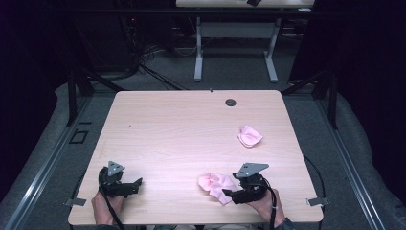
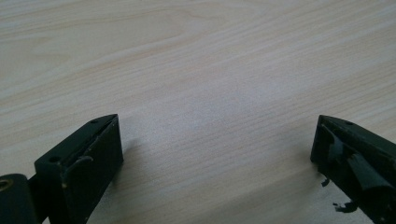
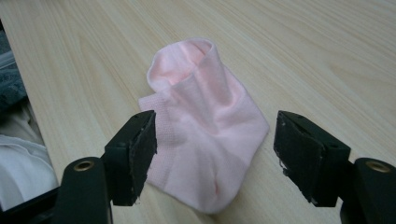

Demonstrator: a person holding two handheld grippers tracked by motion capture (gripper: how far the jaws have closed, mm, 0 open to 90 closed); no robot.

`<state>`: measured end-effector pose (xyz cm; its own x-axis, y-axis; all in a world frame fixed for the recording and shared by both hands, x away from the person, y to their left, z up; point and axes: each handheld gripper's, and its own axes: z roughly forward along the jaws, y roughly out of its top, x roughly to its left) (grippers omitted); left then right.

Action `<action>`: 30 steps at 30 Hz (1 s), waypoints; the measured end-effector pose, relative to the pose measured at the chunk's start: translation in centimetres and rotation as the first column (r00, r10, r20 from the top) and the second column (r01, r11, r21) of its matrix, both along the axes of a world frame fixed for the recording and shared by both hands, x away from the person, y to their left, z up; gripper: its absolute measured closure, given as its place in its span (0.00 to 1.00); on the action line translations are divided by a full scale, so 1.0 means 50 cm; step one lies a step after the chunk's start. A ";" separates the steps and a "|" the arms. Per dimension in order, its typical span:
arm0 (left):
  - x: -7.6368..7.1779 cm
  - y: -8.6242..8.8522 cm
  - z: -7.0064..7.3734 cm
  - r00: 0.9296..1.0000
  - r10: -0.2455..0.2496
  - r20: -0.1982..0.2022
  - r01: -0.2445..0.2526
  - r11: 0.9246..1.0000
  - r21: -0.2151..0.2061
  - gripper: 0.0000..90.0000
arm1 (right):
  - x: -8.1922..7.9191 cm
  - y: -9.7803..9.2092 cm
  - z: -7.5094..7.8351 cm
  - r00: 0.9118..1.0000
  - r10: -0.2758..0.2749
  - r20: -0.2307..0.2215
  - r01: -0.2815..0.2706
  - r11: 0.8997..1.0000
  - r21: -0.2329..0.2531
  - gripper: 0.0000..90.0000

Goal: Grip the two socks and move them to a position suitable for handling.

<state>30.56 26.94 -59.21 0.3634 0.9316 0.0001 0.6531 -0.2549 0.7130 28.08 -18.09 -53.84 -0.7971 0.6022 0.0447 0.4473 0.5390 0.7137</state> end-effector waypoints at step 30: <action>0.008 -0.341 0.082 0.882 -0.465 -0.078 0.444 0.875 -0.193 0.28 | -0.048 0.071 -0.057 0.999 0.044 0.009 -0.043 0.996 -0.078 0.60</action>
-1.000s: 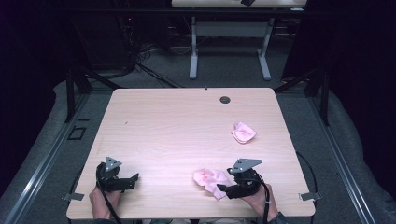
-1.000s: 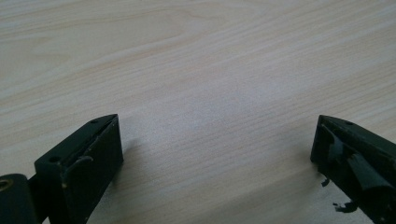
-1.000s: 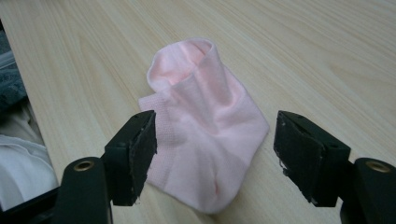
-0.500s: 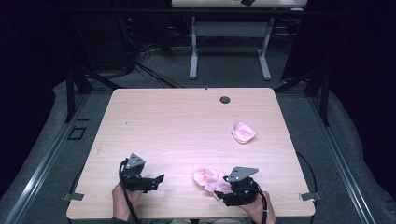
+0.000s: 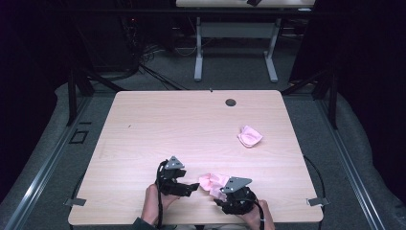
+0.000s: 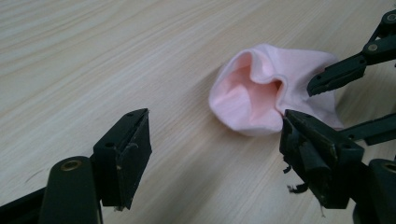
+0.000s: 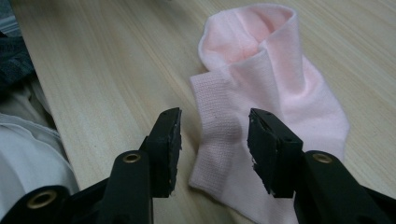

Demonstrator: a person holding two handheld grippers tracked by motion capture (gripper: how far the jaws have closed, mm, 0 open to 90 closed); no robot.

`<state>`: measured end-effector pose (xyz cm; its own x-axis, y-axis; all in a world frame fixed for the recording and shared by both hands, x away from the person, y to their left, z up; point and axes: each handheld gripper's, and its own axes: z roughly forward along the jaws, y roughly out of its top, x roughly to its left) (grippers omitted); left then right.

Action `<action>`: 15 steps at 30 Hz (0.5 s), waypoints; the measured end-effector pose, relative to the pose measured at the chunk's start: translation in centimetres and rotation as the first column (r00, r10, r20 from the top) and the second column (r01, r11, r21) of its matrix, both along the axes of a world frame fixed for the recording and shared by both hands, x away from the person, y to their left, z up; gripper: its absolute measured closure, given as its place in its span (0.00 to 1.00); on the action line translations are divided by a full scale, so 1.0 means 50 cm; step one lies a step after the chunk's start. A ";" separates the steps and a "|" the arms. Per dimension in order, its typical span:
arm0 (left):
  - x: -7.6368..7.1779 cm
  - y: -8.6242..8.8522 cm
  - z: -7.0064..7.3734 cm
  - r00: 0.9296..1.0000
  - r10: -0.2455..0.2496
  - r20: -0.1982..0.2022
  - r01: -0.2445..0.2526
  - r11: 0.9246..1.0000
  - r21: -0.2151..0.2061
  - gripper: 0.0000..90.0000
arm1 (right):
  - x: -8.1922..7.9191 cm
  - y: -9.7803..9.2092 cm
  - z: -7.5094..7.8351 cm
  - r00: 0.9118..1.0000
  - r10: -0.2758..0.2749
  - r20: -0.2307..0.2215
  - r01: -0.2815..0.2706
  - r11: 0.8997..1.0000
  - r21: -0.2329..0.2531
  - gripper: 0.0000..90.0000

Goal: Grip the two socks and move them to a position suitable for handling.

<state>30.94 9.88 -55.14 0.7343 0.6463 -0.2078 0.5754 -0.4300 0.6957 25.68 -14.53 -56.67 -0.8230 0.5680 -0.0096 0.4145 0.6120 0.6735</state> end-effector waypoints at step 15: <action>0.027 -0.053 -0.037 0.994 -0.054 -0.091 0.057 0.998 0.029 0.61 | 0.006 0.003 -0.012 1.000 0.004 -0.017 -0.004 1.000 -0.016 0.85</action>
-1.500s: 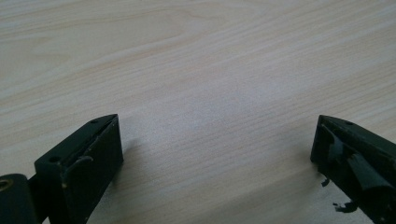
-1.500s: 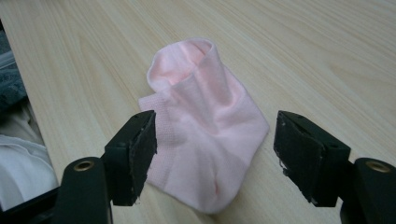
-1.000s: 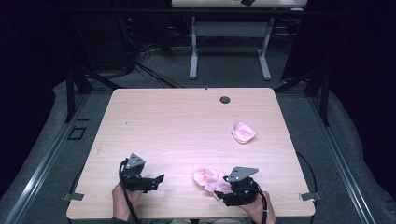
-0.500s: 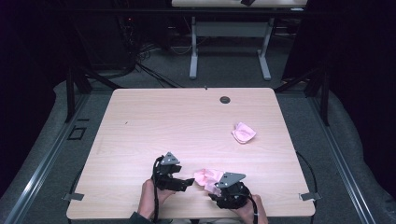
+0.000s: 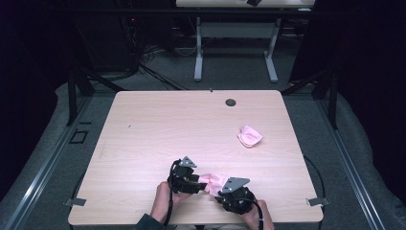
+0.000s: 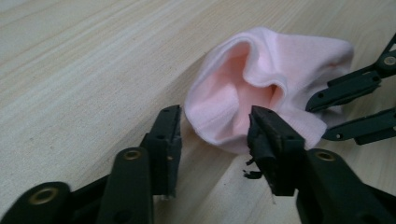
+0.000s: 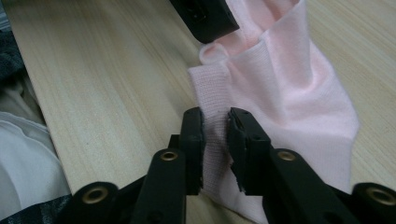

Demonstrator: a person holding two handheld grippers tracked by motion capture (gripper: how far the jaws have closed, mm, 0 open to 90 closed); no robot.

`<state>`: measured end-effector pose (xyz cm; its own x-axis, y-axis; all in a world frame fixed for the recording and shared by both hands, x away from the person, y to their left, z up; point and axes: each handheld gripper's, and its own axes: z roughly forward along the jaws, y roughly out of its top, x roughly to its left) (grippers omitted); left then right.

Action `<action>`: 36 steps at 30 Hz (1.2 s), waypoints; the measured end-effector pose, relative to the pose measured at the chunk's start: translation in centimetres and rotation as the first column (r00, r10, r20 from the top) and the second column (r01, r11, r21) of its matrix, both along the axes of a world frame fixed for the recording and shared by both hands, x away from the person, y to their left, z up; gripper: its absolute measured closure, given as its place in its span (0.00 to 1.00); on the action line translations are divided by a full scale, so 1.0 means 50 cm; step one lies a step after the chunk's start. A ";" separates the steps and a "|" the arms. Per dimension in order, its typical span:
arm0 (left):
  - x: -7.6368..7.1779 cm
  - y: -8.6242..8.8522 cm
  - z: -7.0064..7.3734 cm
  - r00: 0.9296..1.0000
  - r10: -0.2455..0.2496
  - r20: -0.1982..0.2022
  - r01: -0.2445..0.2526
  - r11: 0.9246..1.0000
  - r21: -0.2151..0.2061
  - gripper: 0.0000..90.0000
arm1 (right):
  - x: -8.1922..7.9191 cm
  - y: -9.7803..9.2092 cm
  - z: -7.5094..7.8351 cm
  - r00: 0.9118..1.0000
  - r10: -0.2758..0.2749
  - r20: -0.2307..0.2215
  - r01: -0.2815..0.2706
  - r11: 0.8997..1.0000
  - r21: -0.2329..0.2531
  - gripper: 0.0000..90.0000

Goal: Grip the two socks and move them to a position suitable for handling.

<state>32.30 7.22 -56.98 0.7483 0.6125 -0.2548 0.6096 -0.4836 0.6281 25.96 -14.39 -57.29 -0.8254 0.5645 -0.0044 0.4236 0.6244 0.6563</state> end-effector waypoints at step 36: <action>-0.018 0.033 0.045 0.997 -0.063 -0.040 0.059 0.995 -0.076 0.95 | 0.079 -0.183 0.097 0.941 -0.248 -0.232 0.314 0.896 0.315 0.91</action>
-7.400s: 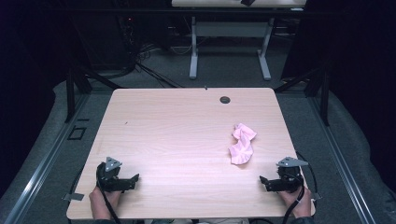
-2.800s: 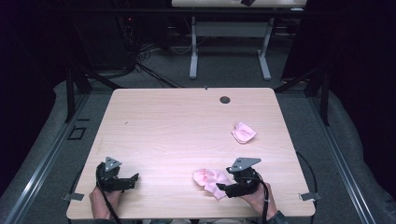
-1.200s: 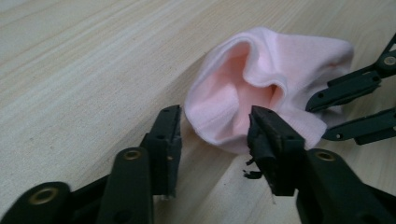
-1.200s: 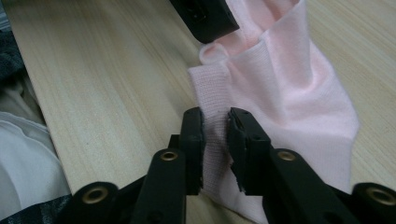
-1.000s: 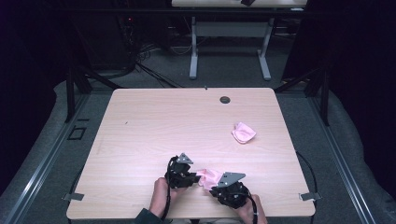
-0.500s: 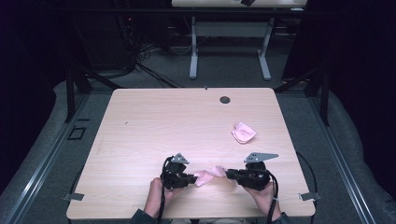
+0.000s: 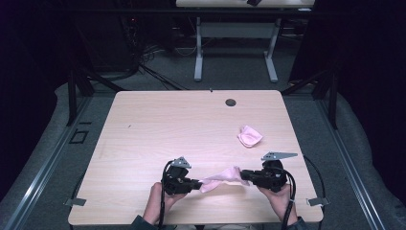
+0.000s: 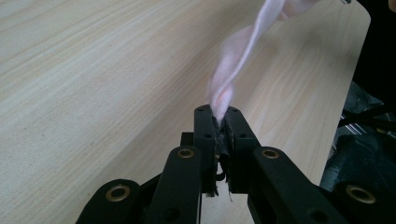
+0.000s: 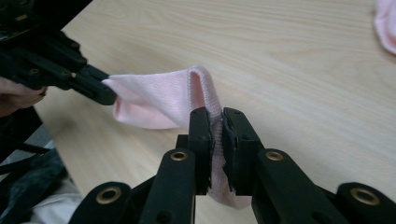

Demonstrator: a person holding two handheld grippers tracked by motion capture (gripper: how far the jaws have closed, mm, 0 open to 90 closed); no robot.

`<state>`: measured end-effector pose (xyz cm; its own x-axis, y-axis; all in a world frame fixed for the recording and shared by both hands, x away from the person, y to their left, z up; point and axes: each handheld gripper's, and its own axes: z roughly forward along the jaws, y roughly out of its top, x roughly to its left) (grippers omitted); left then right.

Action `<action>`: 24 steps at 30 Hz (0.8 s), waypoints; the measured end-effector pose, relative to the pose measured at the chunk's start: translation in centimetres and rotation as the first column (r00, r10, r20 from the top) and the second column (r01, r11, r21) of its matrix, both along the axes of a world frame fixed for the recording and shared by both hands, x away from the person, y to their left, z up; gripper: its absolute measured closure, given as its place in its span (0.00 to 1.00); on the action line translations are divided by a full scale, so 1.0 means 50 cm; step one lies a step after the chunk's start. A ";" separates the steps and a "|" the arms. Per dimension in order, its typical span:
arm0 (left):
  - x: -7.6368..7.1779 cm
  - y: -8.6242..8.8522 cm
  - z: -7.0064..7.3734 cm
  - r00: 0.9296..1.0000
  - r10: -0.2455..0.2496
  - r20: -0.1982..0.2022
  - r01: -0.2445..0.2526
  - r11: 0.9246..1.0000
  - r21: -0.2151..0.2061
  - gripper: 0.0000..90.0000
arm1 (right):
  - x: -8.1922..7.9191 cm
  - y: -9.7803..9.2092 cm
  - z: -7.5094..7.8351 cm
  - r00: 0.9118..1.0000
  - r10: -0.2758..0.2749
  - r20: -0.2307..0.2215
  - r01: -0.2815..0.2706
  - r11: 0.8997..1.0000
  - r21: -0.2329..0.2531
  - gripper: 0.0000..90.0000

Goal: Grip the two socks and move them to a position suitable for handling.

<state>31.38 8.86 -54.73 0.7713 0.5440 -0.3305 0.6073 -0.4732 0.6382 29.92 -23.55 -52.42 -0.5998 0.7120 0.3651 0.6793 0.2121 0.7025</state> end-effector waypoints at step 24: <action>0.009 -0.002 0.002 0.985 0.159 0.061 -0.164 0.983 0.088 0.53 | 0.065 0.027 -0.065 0.998 -0.041 0.047 0.054 0.943 -0.328 0.66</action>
<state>31.82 8.76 -54.61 0.6860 0.6891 -0.2335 0.6465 -0.4299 0.6303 33.17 -22.22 -55.67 -0.5714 0.8165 0.0827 0.6676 0.4038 0.6255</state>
